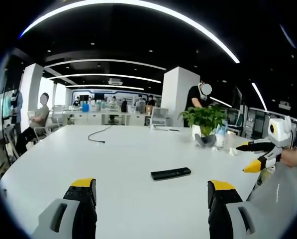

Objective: Press the specified remote control buttons in sequence, fully releasing each button before pressing the next.

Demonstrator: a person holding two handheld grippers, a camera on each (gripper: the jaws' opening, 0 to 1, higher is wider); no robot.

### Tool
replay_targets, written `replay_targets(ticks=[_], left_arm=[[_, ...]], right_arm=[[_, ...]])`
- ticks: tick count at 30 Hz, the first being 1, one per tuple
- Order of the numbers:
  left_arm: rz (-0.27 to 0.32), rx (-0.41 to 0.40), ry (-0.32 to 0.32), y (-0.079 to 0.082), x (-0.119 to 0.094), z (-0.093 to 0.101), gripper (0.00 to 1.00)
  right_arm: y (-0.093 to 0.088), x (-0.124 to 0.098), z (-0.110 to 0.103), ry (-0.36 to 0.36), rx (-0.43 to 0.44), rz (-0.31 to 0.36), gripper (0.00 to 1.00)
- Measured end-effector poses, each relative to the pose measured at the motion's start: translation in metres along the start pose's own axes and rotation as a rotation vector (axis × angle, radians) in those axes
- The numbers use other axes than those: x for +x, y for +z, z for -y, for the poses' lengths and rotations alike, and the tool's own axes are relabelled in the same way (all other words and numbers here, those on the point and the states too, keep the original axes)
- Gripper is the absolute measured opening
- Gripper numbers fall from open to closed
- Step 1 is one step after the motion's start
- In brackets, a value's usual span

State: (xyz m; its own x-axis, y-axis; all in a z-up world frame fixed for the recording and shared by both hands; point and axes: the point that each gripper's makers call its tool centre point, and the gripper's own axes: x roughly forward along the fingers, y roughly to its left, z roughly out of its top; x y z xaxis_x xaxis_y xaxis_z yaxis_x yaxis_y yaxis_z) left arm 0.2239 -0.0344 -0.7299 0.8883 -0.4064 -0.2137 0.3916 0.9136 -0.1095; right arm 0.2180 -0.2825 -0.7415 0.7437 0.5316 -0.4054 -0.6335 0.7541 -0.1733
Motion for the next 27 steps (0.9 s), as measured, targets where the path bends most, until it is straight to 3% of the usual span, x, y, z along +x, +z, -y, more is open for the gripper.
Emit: replay_targets(ticks=[27], left_arm=[[0.018,-0.005,0.003,0.003,-0.002,0.000,0.97]], right_arm=[[0.010,-0.005,-0.001,-0.009,0.033,0.053,0.74]])
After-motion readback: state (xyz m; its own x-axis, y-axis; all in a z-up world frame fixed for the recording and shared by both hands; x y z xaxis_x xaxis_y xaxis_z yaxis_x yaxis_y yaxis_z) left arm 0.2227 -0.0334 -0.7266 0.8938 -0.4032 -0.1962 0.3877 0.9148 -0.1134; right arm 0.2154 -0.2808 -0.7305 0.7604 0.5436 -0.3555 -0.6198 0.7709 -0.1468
